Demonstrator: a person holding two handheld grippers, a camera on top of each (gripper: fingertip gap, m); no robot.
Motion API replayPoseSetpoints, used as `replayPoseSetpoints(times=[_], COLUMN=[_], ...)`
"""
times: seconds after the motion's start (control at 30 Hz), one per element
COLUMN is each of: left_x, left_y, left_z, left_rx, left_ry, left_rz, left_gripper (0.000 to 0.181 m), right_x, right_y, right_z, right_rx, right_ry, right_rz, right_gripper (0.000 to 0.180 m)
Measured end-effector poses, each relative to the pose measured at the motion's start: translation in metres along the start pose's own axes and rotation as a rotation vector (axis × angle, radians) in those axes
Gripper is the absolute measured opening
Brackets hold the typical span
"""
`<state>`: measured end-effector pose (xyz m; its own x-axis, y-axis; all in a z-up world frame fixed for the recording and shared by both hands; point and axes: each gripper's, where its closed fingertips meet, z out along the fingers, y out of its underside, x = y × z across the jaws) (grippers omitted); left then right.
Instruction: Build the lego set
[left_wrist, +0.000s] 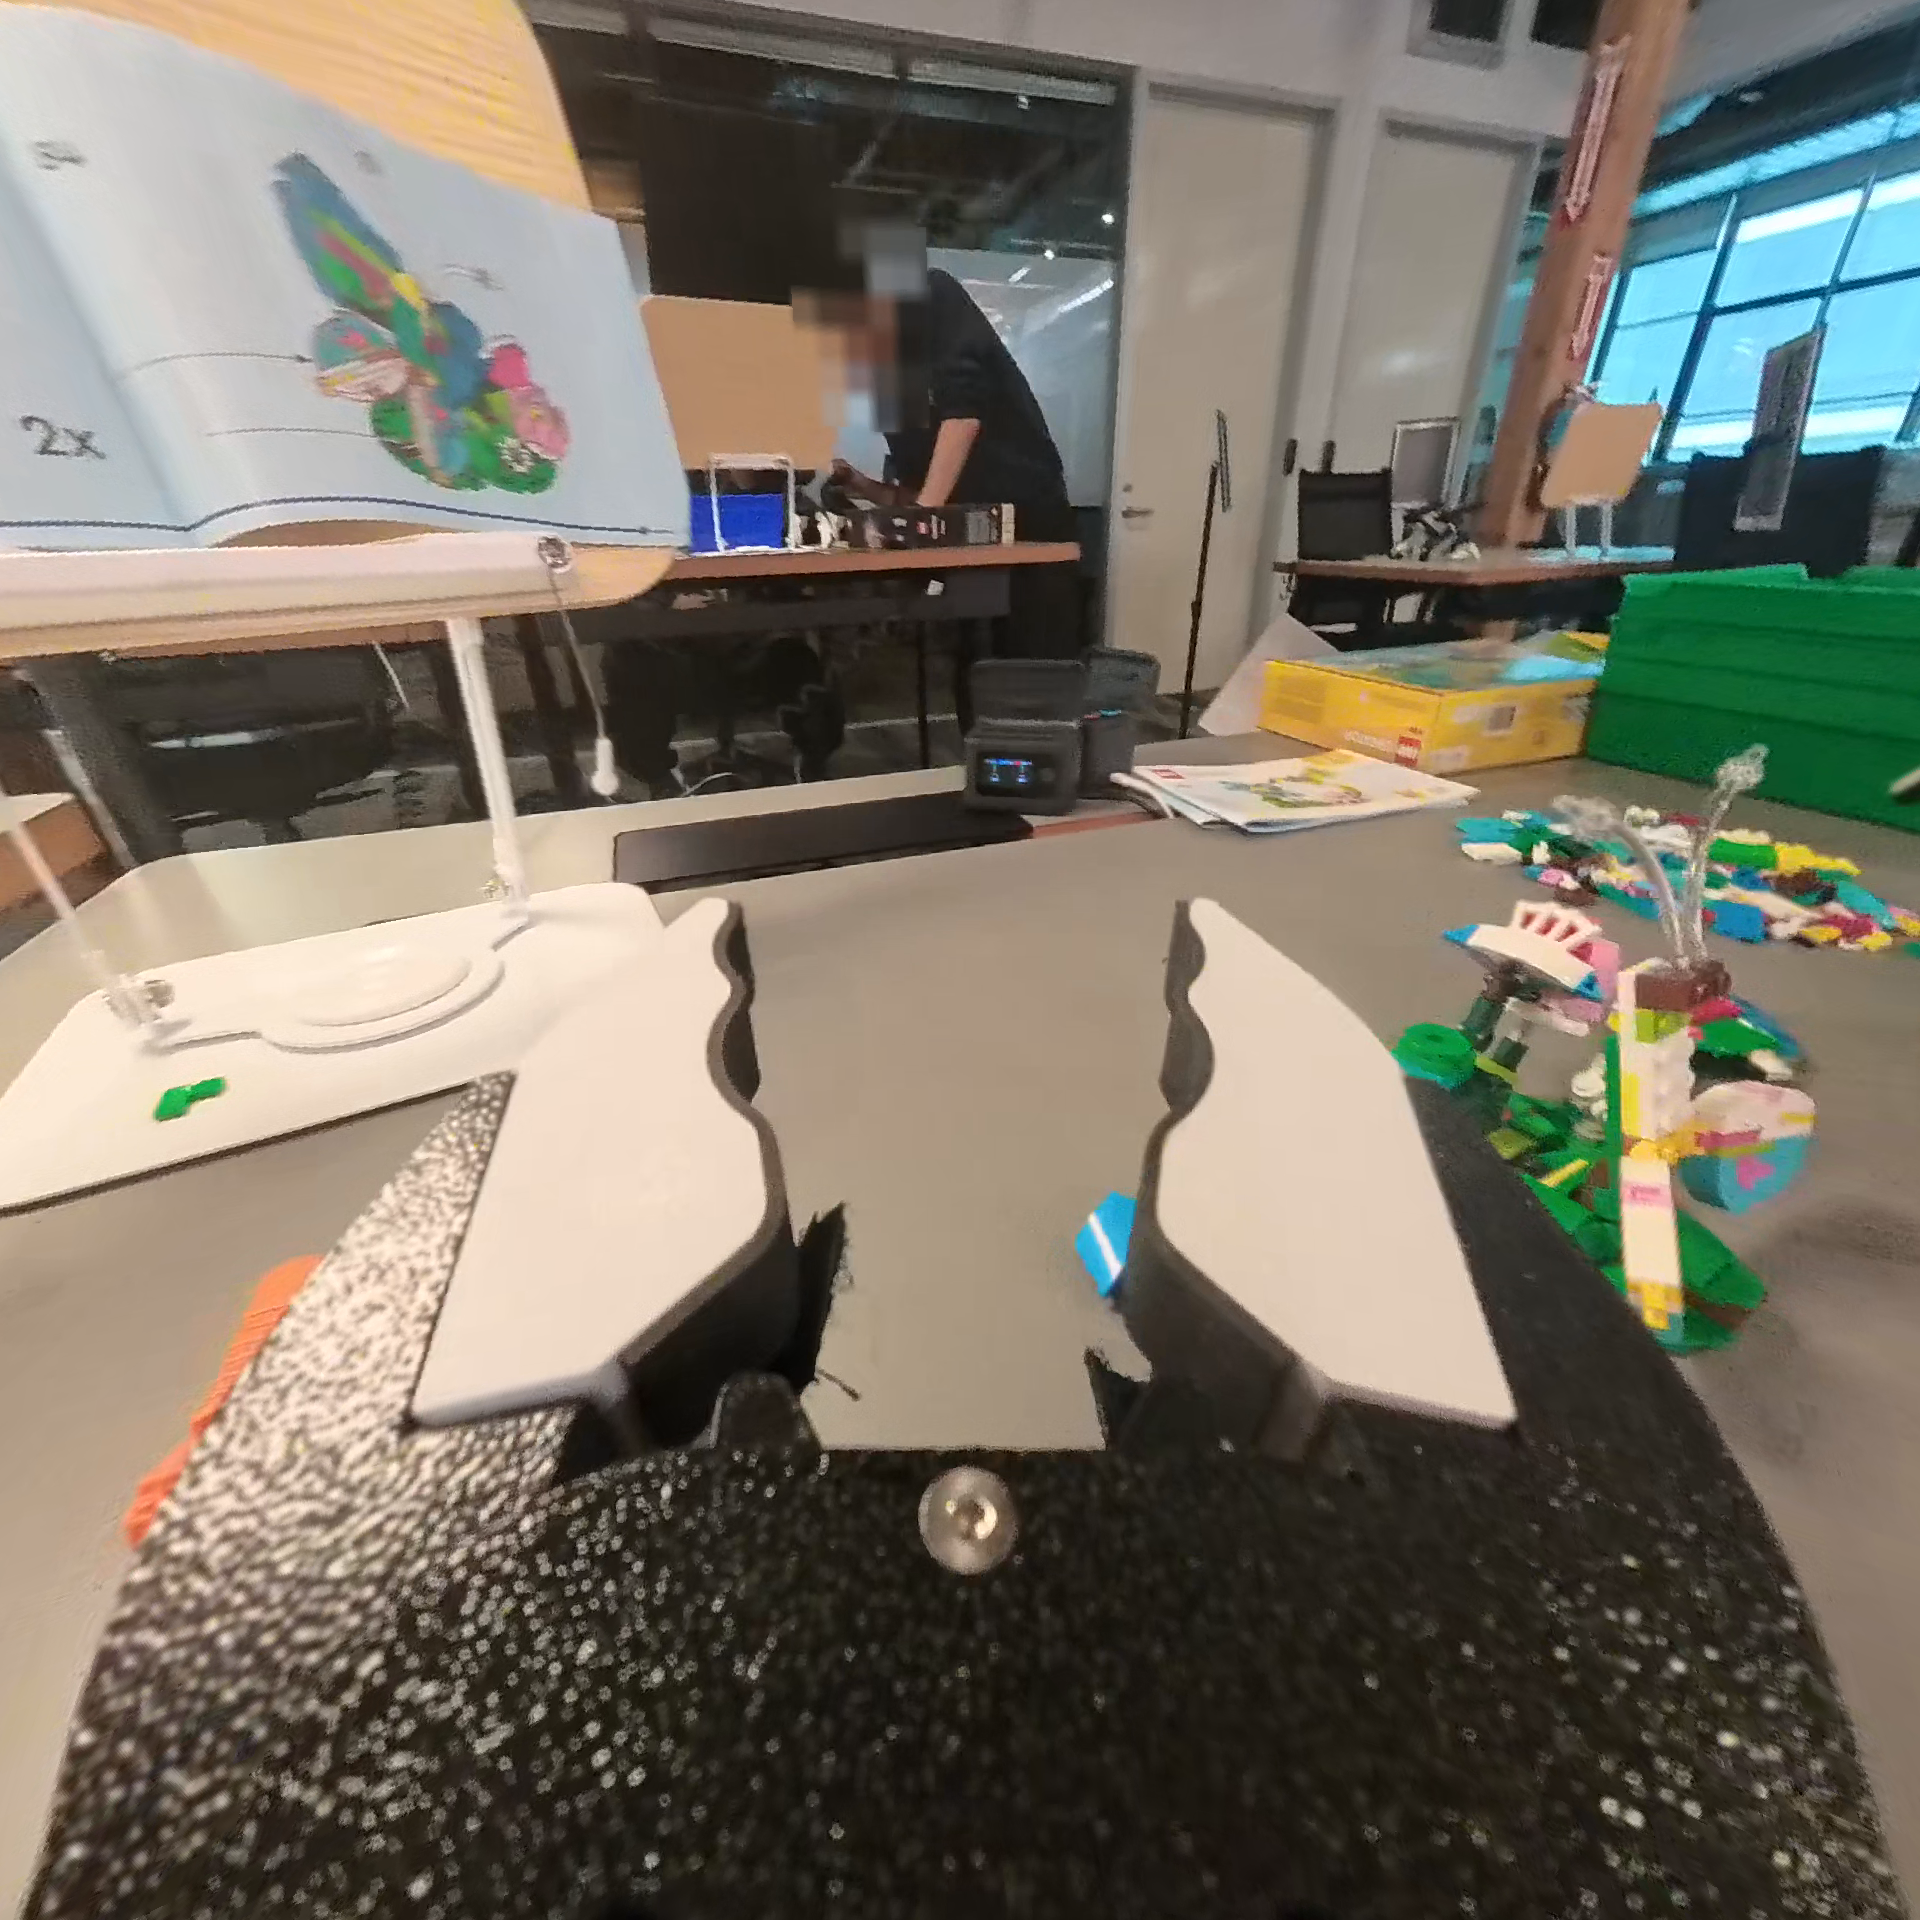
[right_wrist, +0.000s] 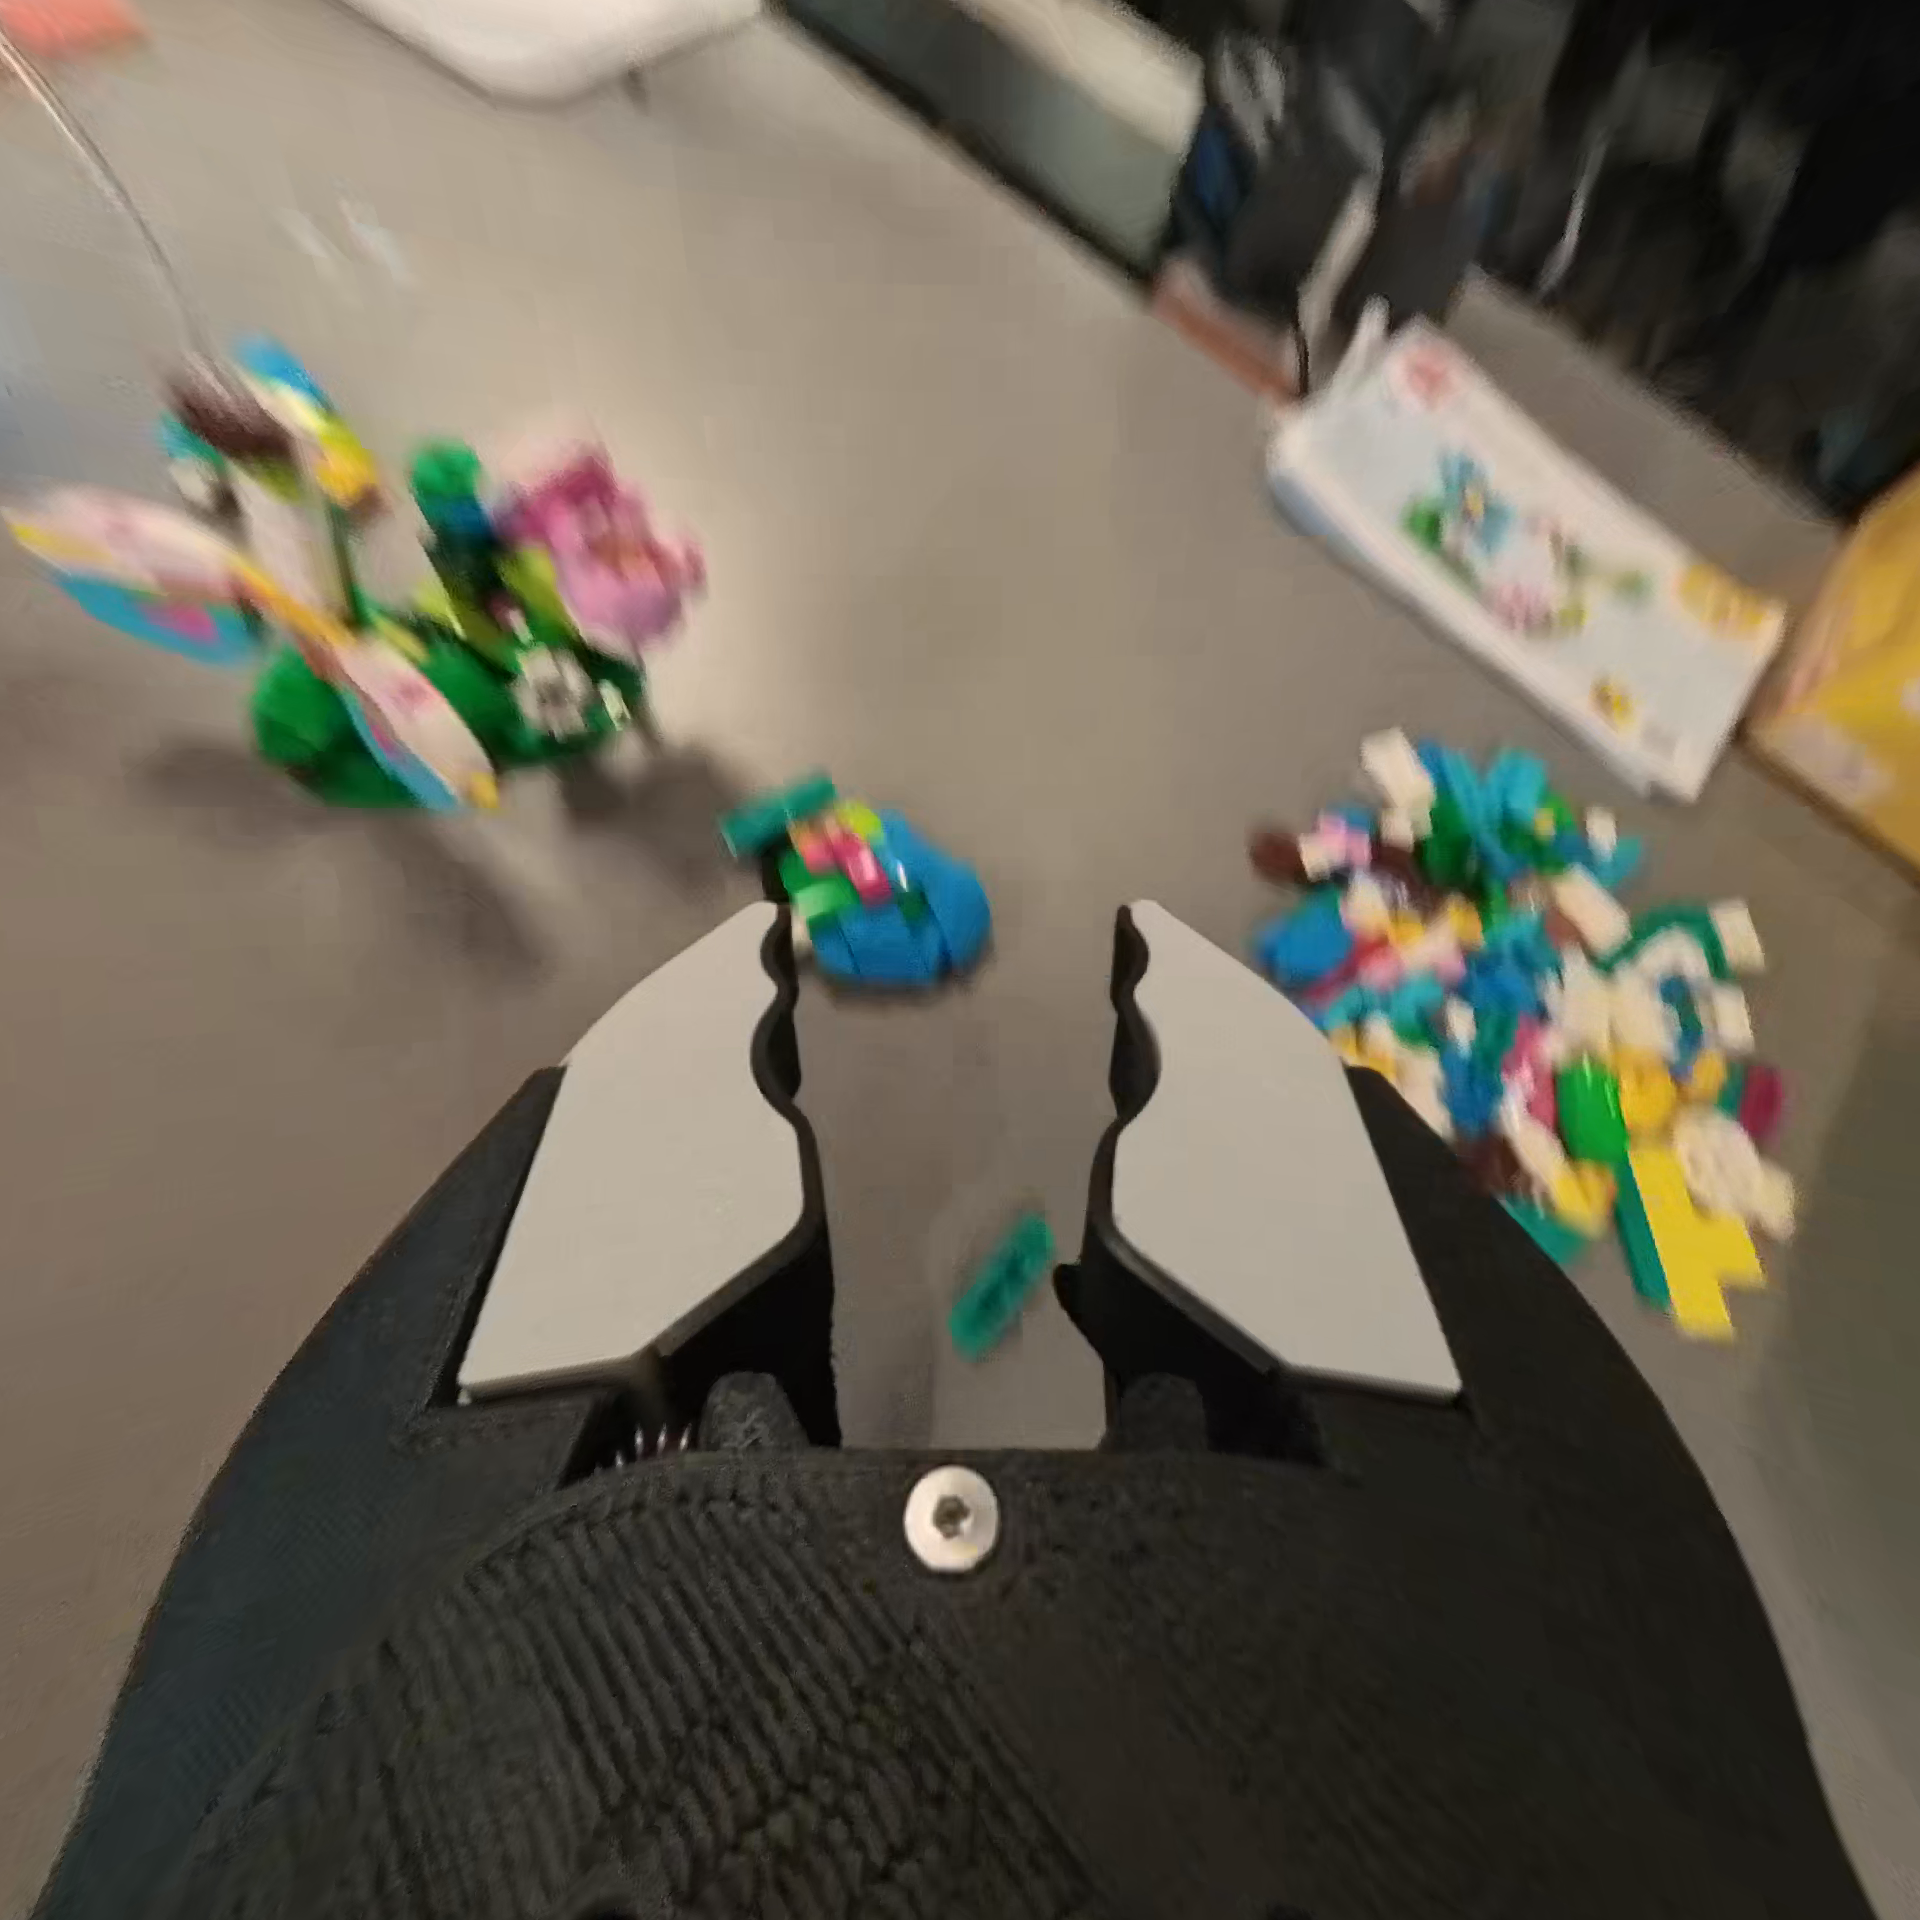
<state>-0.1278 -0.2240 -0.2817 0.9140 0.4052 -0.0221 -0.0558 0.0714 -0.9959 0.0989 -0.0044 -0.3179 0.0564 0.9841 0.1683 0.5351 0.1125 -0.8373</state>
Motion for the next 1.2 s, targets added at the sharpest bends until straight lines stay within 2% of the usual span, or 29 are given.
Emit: replayPoseSetpoints(times=[0.07,0.2,0.3,0.4,0.6,0.83,1.0,1.2], left_x=[-0.005,-0.003,-0.002,0.001,0.015,0.028,0.032,0.039], left_y=[-0.002,-0.004,0.002,0.002,0.001,-0.002,-0.005,-0.007], left_z=[-0.003,-0.009,-0.007,-0.008,0.001,0.004,0.004,0.002], left_rx=[0.017,0.034,0.01,0.014,0.035,0.071,0.091,0.101], left_ry=[-0.024,-0.021,-0.025,-0.018,0.032,0.15,0.216,0.227], left_rz=[-0.008,0.019,0.046,0.071,0.096,-0.024,-0.102,-0.061], left_gripper=[0.077,0.076,0.077,0.075,0.074,0.074,0.073,0.073], right_x=[-0.009,-0.013,-0.009,-0.004,-0.009,-0.013,-0.013,-0.021], right_y=[-0.024,-0.04,-0.046,-0.045,-0.042,-0.042,-0.041,-0.041], right_z=[0.016,0.039,0.04,0.032,0.013,0.003,0.002,0.004], right_rx=[0.159,0.324,0.427,0.498,0.553,0.58,0.583,0.596], right_ry=[-0.009,0.039,0.091,0.187,0.243,0.286,0.252,0.162], right_rz=[-0.033,-0.059,0.005,-0.013,-0.078,-0.15,-0.144,-0.12], right_gripper=[0.058,0.059,0.059,0.059,0.058,0.056,0.056,0.055])
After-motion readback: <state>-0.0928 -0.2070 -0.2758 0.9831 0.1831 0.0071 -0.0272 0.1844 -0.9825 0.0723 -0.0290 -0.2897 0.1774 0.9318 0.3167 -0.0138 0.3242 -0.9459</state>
